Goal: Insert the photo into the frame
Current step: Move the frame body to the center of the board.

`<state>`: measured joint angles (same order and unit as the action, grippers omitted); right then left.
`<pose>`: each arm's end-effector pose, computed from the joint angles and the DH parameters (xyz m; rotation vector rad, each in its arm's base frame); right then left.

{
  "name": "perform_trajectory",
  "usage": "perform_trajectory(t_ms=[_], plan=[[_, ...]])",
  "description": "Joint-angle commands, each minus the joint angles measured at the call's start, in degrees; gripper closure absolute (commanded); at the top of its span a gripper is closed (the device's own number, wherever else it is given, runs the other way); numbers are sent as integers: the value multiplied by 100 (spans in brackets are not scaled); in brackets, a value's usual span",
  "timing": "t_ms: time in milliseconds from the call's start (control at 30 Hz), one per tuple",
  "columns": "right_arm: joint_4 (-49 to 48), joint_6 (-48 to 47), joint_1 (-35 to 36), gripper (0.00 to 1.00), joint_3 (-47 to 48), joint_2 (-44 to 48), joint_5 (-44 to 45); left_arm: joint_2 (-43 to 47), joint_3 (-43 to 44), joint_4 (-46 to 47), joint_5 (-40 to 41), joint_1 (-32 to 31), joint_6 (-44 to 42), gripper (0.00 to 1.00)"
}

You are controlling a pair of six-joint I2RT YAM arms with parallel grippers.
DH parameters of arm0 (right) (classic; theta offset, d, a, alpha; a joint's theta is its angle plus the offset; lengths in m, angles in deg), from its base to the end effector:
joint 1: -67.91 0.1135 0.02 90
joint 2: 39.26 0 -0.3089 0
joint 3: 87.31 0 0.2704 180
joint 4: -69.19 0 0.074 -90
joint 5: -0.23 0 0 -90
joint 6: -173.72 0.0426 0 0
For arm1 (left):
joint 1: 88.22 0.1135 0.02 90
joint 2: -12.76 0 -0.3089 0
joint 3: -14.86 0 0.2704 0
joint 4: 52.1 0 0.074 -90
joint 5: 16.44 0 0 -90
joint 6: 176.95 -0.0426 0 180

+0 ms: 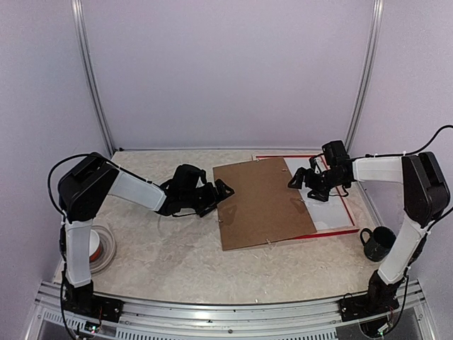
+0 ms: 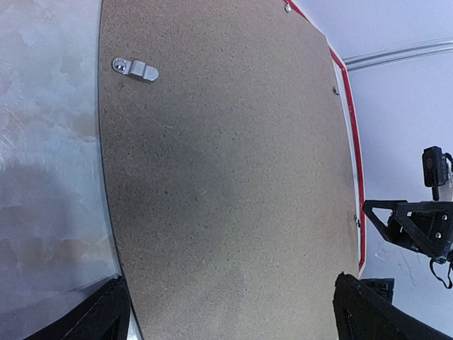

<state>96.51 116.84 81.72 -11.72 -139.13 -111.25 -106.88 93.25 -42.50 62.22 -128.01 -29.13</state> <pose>0.3750 0.1082 0.2176 0.2624 2.5497 0.7996 0.3593 -0.3102 0.1429 -0.2406 2.3514 -1.1458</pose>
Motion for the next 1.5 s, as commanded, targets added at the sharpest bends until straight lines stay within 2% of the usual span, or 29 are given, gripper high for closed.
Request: perform_trajectory(t_ms=[0, 700, 900, 1000, 1133, 1300, 1467], plan=[[205, -191, 123, 1, 160, -41, 187, -97, -145, -927, -189, -55, 72, 1], [155, -311, 390, 1, 179, -374, 28, -91, -70, -939, -236, -5, 79, 1], [143, -306, 470, 1, 6, -17, -79, -78, -55, -889, -286, -2, 111, 1], [273, -274, 411, 1, 36, 262, 171, -57, -52, -856, -280, 13, 108, 1], [660, -143, -28, 1, 342, 373, 663, -35, -60, -801, -290, 65, 118, 1], [1310, -38, -565, 1, 1067, -121, 1503, -8, -69, -778, -282, 124, 107, 1], [1380, 183, -964, 1, 1527, -670, 1926, 58, -95, -750, -307, 177, 98, 1]])
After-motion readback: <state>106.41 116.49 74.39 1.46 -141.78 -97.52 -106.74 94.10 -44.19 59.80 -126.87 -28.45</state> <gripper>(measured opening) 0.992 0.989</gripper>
